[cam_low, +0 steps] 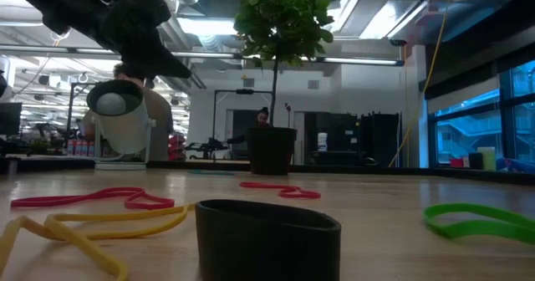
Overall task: Pick and place rubber bands into bin
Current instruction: Put the red rubber band into the gray bin, then put the blue rubber band into the gray bin, then put the green rubber band into the gray bin
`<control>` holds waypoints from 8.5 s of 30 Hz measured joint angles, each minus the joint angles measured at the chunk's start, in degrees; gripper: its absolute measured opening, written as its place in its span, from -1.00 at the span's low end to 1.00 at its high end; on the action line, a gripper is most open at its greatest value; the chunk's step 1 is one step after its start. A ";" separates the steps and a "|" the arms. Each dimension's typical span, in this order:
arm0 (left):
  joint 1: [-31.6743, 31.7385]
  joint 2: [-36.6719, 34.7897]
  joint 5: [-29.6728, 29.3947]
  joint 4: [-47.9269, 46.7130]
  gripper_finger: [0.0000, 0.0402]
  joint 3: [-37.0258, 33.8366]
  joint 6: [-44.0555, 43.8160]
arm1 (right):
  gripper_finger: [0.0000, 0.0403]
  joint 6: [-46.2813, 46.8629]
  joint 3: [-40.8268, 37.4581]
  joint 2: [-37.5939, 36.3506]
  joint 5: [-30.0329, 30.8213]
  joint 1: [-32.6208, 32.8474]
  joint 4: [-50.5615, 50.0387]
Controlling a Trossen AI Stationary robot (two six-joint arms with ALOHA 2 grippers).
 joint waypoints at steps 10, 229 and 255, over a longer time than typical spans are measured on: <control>-0.02 0.00 0.41 0.00 -0.98 0.00 -3.44 | -1.00 29.55 0.02 1.62 -1.07 21.39 -10.39; -29.42 98.73 -4.65 -6.42 -0.29 107.65 6.60 | -0.94 -3.20 -50.42 -26.87 10.26 -0.23 18.01; -28.80 92.39 -9.91 -32.47 -0.29 109.11 -1.08 | -0.94 -1.41 -50.56 -26.80 9.88 -0.21 19.48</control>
